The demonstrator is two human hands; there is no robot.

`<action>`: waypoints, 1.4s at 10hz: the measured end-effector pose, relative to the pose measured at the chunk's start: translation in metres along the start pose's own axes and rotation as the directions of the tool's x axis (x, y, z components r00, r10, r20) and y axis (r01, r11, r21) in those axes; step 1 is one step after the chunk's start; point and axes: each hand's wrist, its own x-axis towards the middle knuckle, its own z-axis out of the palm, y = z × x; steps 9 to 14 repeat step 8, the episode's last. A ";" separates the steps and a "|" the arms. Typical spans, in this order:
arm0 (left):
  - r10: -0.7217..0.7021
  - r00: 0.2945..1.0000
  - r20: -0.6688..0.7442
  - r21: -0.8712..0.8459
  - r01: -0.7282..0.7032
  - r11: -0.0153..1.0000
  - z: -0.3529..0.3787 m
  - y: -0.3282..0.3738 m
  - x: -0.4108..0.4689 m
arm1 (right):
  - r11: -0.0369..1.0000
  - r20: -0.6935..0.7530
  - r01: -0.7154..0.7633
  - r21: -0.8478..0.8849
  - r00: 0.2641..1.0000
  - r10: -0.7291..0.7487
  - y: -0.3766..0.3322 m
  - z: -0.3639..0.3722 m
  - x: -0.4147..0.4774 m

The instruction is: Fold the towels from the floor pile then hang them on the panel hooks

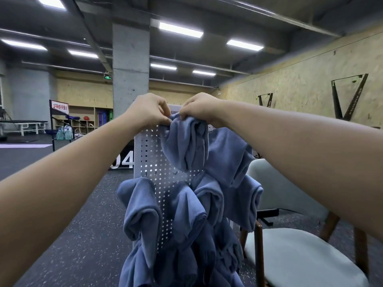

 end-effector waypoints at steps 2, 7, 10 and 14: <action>0.034 0.999 -0.024 0.060 -0.033 0.998 -0.005 -0.006 -0.004 | 0.999 0.017 -0.039 -0.002 0.999 0.039 -0.008 0.008 0.005; -0.028 0.997 0.074 0.011 0.027 1.000 0.000 0.007 -0.012 | 0.974 0.257 -0.019 -0.225 0.963 0.078 0.004 0.003 -0.029; 0.029 1.000 -0.006 -0.033 -0.029 0.999 -0.002 0.020 -0.017 | 0.978 0.226 -0.017 -0.208 0.972 0.065 0.013 -0.008 -0.043; 0.029 1.000 -0.006 -0.033 -0.029 0.999 -0.002 0.020 -0.017 | 0.978 0.226 -0.017 -0.208 0.972 0.065 0.013 -0.008 -0.043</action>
